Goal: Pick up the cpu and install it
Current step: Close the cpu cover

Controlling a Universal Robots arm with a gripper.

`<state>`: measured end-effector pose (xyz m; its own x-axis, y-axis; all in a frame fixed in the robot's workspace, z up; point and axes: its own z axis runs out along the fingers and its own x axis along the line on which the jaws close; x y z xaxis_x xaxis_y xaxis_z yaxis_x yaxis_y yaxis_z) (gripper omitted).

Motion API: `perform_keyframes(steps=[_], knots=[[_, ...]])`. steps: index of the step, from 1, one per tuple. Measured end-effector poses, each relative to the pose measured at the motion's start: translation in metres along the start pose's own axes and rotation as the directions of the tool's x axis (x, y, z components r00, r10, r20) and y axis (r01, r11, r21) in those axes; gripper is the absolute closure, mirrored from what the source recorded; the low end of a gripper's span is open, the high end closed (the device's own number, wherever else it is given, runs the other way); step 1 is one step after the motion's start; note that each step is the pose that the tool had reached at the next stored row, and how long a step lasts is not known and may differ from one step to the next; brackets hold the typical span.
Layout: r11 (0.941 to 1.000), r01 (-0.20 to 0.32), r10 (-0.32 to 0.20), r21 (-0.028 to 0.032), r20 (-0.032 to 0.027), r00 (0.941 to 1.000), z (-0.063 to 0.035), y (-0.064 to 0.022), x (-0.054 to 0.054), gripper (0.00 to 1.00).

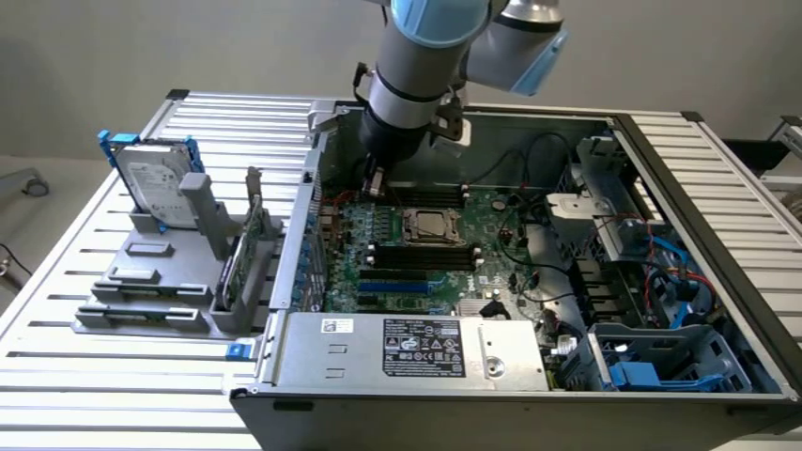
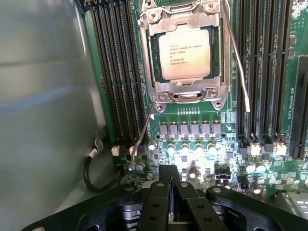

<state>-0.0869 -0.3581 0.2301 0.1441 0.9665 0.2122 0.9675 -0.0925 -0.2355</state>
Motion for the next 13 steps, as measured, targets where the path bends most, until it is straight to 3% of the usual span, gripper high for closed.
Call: perform_keyframes(steps=[9, 13], knots=[[0.9980, -0.063, 0.063, -0.0085, -0.0582, 0.9963, 0.0006, -0.0026, -0.0004, 0.89], [0.9931, -0.116, 0.114, -0.0183, -0.0768, 0.9905, 0.0007, -0.0026, -0.0004, 0.89]])
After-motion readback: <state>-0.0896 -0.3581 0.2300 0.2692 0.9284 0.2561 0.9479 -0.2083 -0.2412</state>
